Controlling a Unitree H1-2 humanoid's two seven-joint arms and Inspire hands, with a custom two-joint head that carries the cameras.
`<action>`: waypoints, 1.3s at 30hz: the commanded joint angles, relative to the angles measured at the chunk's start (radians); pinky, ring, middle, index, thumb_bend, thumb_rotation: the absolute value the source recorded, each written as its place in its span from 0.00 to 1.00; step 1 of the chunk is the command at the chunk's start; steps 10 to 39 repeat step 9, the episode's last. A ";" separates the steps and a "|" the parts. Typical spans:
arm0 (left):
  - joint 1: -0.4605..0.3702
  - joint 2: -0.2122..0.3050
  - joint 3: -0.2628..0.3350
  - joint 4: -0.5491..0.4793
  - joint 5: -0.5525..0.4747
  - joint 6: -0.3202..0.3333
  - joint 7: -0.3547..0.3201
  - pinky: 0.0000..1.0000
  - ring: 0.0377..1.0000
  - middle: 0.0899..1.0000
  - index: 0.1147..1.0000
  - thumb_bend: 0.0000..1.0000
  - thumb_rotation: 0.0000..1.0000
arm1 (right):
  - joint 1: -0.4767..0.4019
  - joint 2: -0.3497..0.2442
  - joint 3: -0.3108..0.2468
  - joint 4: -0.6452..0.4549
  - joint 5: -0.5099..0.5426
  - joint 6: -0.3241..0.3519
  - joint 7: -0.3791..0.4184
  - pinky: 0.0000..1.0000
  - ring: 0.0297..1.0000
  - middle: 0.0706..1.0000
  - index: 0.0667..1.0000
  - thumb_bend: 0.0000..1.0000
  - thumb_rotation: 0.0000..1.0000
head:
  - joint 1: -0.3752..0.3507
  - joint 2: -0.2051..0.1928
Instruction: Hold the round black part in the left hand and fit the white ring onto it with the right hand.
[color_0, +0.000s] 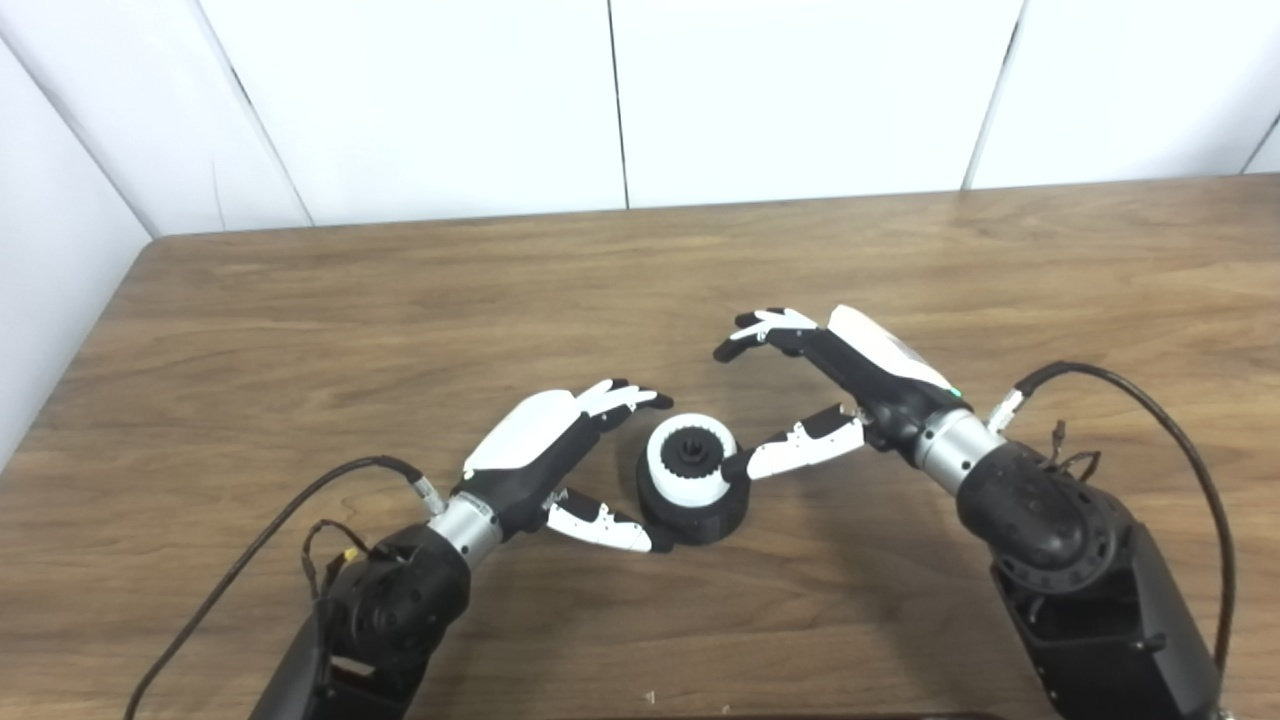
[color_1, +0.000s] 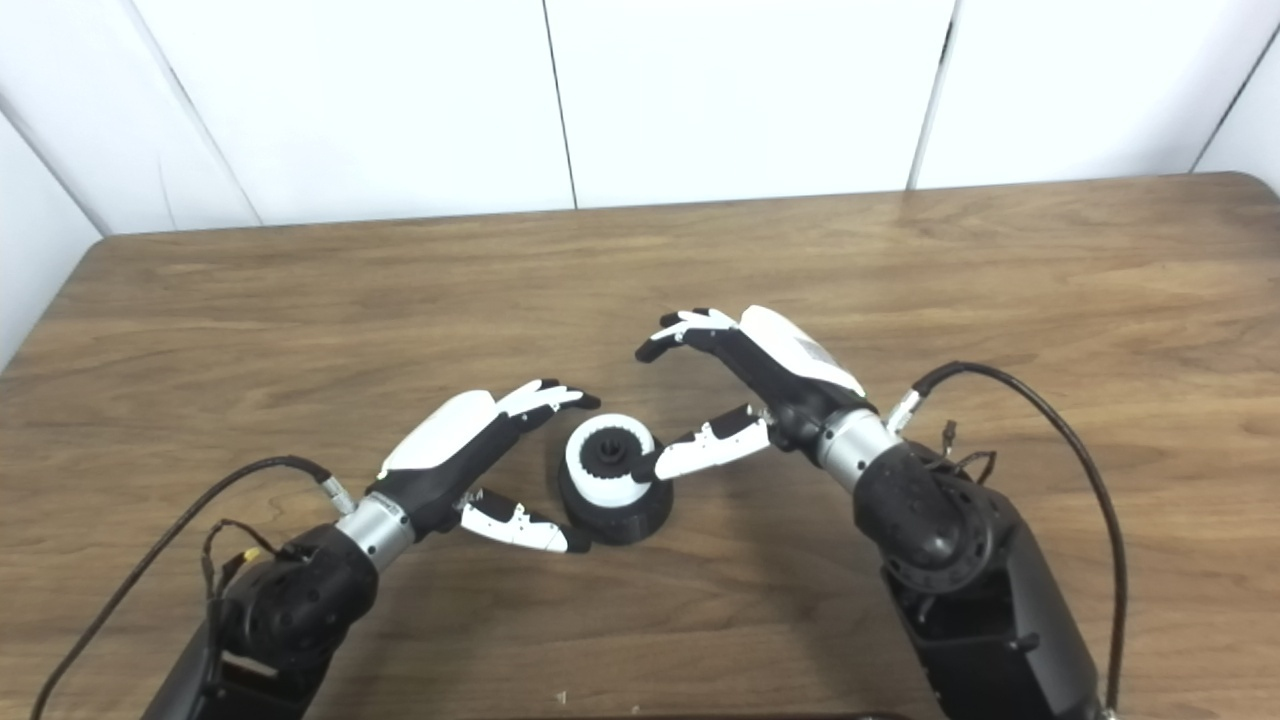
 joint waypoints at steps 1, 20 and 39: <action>-0.002 0.044 0.049 -0.006 -0.071 0.052 -0.035 0.90 0.97 0.95 0.94 1.00 0.46 | -0.020 -0.009 -0.048 -0.004 0.048 -0.006 -0.040 0.89 0.96 0.91 0.75 0.98 0.46 | 0.001 0.001; 0.057 0.040 0.196 -0.036 -0.236 0.069 0.016 0.84 0.92 0.93 0.95 1.00 0.64 | 0.033 0.054 -0.199 0.038 0.222 0.005 -0.115 0.86 0.91 0.90 0.79 0.84 0.50 | -0.003 -0.006; 0.057 0.040 0.196 -0.036 -0.236 0.069 0.016 0.84 0.92 0.93 0.95 1.00 0.64 | 0.033 0.054 -0.199 0.038 0.222 0.005 -0.115 0.86 0.91 0.90 0.79 0.84 0.50 | -0.003 -0.006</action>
